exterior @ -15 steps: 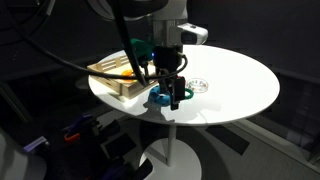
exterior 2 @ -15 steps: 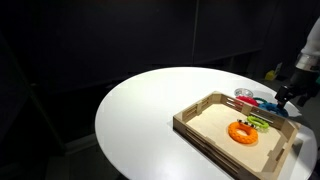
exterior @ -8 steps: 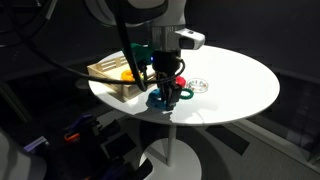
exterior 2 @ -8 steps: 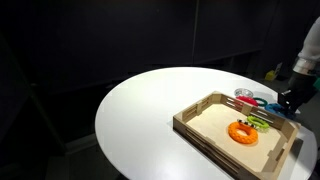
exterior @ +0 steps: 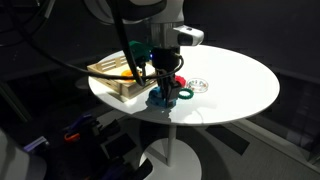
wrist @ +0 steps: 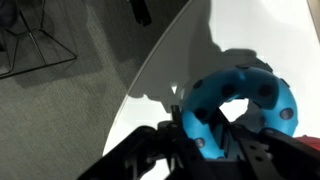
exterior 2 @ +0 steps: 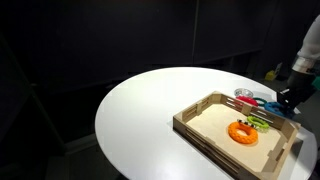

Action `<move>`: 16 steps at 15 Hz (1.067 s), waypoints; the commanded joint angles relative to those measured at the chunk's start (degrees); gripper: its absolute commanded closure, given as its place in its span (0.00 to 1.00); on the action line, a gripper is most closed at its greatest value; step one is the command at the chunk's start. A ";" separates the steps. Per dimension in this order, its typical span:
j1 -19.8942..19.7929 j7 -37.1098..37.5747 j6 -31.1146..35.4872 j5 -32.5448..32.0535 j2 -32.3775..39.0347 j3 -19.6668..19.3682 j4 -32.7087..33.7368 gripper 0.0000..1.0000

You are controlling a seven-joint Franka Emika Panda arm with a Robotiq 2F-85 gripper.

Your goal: Put the blue ring in the box

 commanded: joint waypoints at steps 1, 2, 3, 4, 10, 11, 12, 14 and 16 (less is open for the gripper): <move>1.50 -0.15 -2.49 2.64 -4.61 -0.21 -0.10 0.90; 1.82 -0.04 -2.88 3.30 -5.44 0.01 -0.03 0.90; 2.22 -0.12 -3.48 4.29 -6.20 0.21 0.11 0.89; 2.56 -0.06 -3.85 5.04 -6.81 0.39 0.20 0.89; 5.67 -0.37 -7.74 12.60 -9.25 1.64 1.49 0.89; 6.16 -0.31 -8.36 13.78 -9.43 1.91 1.75 0.89; 6.67 -0.17 -8.77 14.75 -9.50 2.20 1.93 0.89; 7.52 0.01 -9.46 16.17 -9.61 2.82 2.30 0.90; 8.35 0.11 -10.01 17.52 -9.45 3.48 2.78 0.89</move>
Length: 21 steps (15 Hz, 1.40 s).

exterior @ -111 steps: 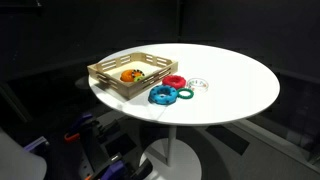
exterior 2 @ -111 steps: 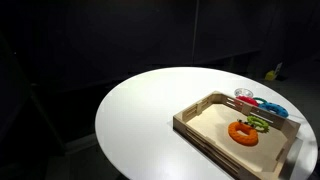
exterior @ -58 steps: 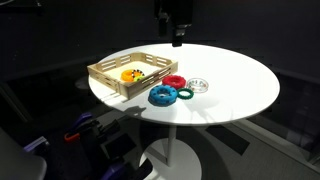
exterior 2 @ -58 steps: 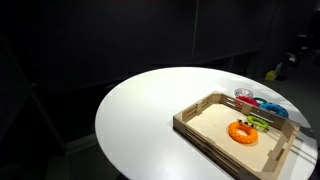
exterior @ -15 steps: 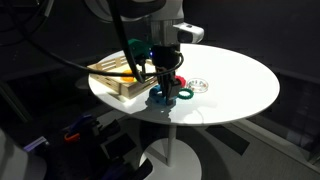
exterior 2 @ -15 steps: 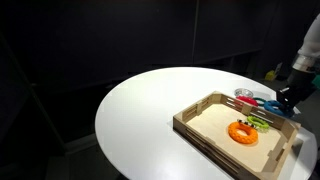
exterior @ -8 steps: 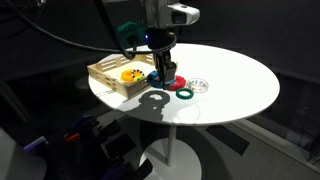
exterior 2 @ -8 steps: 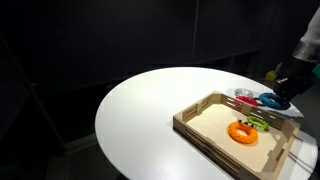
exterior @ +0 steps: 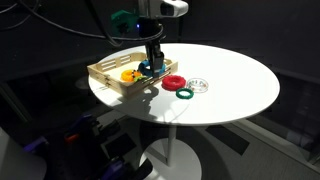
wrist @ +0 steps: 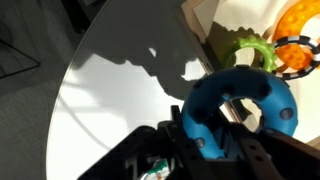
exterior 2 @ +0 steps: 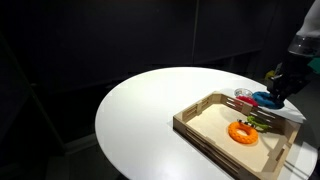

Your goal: Put the blue ring in the box

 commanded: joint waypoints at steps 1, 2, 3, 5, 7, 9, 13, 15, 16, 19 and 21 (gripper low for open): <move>1.41 0.00 -2.75 3.12 -0.74 1.06 1.49 0.90; 1.90 0.04 -2.98 3.82 -0.55 1.37 1.67 0.90; 2.35 0.15 -3.25 4.36 -0.32 1.70 1.85 0.90; 3.21 0.22 -3.92 5.40 0.10 2.44 2.10 0.90; 4.00 0.47 -4.57 6.04 0.42 3.21 2.27 0.90; 4.57 1.42 -4.34 5.34 0.86 4.30 2.43 0.90; 4.78 3.88 -3.19 3.04 2.23 6.55 2.54 0.89; 4.63 4.99 -3.11 1.71 2.81 7.34 2.47 0.42; 4.58 5.54 -3.22 1.05 3.09 7.54 2.55 0.40; 4.21 5.99 -4.15 -0.15 3.47 7.12 2.92 0.17; 3.58 5.55 -5.09 -0.42 3.29 6.32 3.06 0.02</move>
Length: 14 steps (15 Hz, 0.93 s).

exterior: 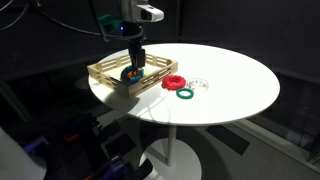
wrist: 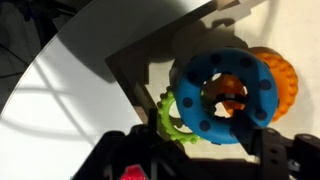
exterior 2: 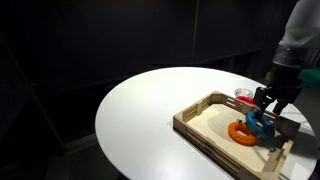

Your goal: Put the blue ring in the box

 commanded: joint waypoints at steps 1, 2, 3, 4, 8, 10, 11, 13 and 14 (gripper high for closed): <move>-1.49 0.73 -2.90 -1.61 0.31 -1.29 1.76 0.00; -1.96 0.48 -3.46 -1.62 0.12 -1.77 1.83 0.00; -2.55 0.01 -4.29 -1.77 -0.26 -2.41 1.96 0.00; -3.13 -0.58 -5.21 -2.45 -0.81 -3.01 2.10 0.00; -4.95 -2.91 -9.66 -4.98 -3.41 -5.08 2.99 0.01; -5.67 -5.12 -12.57 -5.90 -5.19 -6.19 3.54 0.00; -5.98 -6.27 -14.03 -6.12 -6.08 -6.67 3.81 0.00; -6.47 -9.34 -18.26 -6.09 -8.41 -7.81 4.66 0.00; -6.61 -10.96 -20.85 -6.01 -9.54 -8.33 5.32 0.00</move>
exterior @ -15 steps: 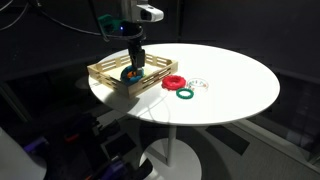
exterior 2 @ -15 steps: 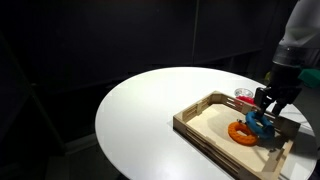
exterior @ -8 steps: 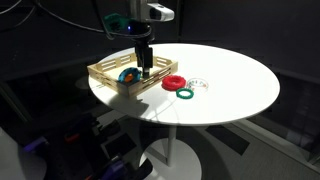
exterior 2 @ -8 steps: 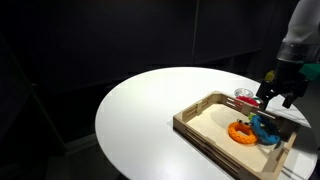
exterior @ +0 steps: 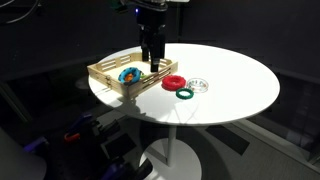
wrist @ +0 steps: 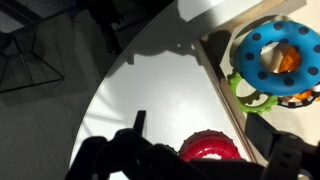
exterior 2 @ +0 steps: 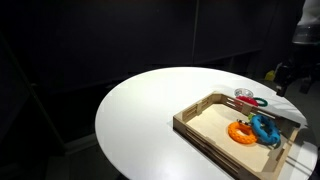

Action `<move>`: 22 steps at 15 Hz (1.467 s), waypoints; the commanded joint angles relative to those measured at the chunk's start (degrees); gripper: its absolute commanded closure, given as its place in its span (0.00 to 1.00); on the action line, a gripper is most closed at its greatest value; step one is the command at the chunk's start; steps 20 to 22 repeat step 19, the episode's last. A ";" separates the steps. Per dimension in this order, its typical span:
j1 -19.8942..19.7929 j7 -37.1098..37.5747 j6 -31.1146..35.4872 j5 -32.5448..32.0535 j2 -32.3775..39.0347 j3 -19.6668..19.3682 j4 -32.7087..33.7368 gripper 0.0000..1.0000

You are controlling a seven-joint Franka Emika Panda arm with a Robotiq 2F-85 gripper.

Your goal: Put the blue ring in the box

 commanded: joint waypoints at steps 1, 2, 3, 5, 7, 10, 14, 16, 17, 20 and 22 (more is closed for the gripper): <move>-0.86 -5.58 -8.70 -0.43 -4.92 -1.82 2.07 0.00; -1.06 -6.40 -10.99 -0.83 -6.04 -2.00 2.80 0.00; -1.29 -6.96 -13.07 -1.22 -7.06 -2.11 3.60 0.00; -1.77 -7.35 -16.50 -2.51 -9.11 -2.00 5.23 0.00; -2.12 -6.78 -19.00 -4.01 -10.90 -1.68 6.96 0.00; -2.33 -6.22 -20.34 -4.72 -13.09 -1.69 9.11 0.00; -2.38 -6.35 -20.14 -3.87 -15.22 -1.90 10.84 0.00; -2.18 -5.98 -18.74 -3.67 -14.61 -1.59 9.69 0.00; -2.18 -5.98 -18.74 -3.67 -14.59 -1.58 9.57 0.00; -2.16 -5.97 -18.73 -3.67 -14.35 -1.55 9.34 0.00; -2.16 -5.97 -18.73 -3.67 -14.35 -1.55 9.34 0.00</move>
